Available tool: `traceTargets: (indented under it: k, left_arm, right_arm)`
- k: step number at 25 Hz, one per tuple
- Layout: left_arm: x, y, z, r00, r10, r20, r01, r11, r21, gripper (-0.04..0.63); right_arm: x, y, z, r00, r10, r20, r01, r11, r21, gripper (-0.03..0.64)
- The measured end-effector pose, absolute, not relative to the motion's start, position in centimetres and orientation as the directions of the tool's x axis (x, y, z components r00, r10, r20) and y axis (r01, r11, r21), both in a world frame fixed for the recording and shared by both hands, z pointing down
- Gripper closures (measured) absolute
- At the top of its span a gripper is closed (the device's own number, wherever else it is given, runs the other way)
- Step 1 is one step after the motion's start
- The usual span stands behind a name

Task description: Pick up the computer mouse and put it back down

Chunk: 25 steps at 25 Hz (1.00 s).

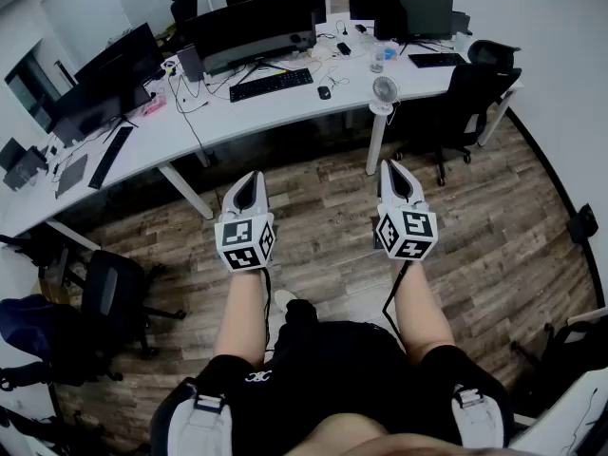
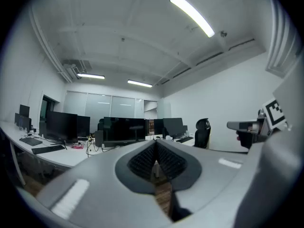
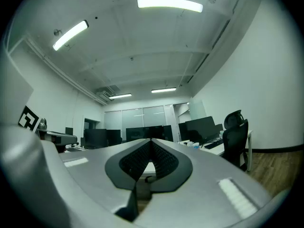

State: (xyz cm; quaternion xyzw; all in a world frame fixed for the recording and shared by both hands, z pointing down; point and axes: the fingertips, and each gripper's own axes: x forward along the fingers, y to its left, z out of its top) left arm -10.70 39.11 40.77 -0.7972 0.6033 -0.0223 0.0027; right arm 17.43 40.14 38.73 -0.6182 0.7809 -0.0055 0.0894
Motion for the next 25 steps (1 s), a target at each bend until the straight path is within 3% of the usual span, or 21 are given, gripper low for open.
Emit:
traceTargets:
  k: [13,25]
  left_arm:
    - [-11.5,36.2,41.3,0.272,-0.960,0.059,-0.962,-0.273,0.005,0.543]
    - [-12.7,24.2,39.7,0.334,-0.942,0.032,-0.942,-0.335,-0.002,0.543]
  right_arm:
    - [16.3,37.0,39.1,-0.222,-0.969,-0.109,-0.965,0.235,-0.118,0.613]
    - [13.1,26.5,37.2,-0.203,-0.971,-0.126,-0.972,0.216,-0.095,0.612]
